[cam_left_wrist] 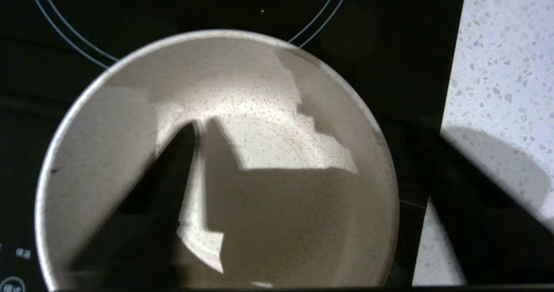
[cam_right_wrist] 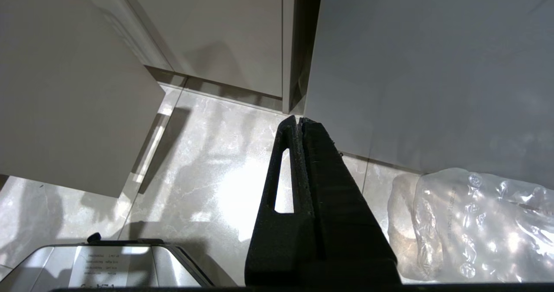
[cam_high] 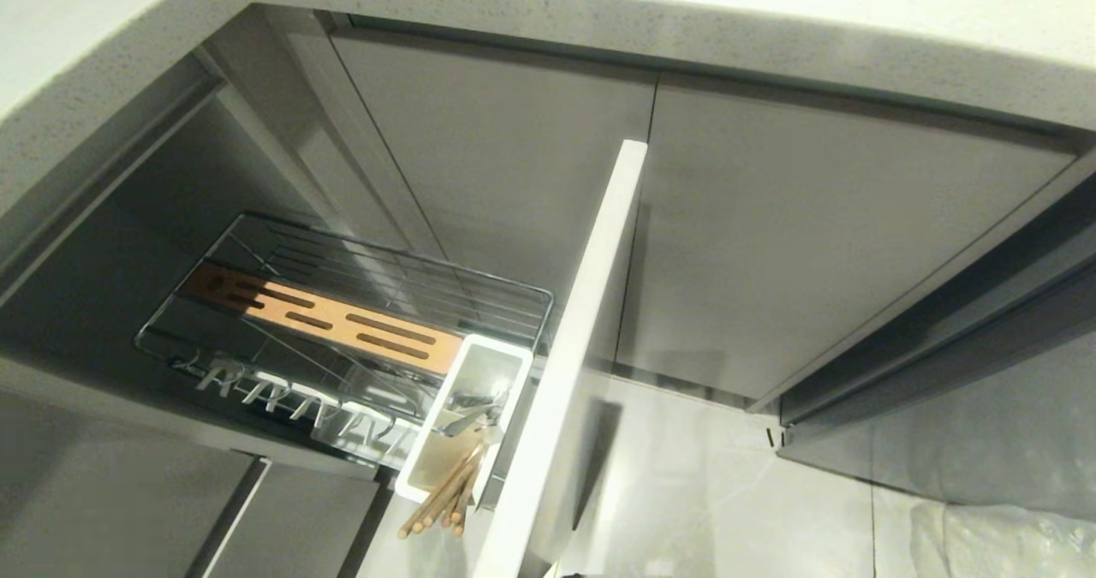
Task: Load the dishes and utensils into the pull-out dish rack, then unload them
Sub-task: Pick up the bowl and place it in the cupboard
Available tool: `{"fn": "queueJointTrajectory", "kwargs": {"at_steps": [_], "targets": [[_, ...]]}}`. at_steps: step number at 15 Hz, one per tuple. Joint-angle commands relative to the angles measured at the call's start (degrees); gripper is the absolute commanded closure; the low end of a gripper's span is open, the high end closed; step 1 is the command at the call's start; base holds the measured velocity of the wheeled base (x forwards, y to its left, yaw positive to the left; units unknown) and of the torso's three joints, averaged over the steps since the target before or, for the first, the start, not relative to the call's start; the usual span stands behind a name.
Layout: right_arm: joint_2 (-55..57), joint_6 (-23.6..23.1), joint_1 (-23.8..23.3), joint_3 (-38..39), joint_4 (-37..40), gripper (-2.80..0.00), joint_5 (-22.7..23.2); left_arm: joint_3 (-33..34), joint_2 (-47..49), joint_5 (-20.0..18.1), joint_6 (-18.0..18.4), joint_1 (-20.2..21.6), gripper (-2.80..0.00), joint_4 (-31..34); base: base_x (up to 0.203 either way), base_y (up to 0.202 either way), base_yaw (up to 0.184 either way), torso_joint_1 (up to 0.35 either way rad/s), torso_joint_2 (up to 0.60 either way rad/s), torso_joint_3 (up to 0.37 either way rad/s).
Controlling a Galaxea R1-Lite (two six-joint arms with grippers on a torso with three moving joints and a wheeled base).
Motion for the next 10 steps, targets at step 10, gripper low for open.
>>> {"fn": "queueJointTrajectory", "kwargs": {"at_steps": [10], "targets": [[0.0, 0.0, 0.0, 0.0, 0.0, 0.00, 0.0, 0.8, -2.2, -1.3, -0.2, -0.3, 0.00, 0.3, 0.000, 0.000, 0.000, 0.000, 0.00, 0.000]]}}
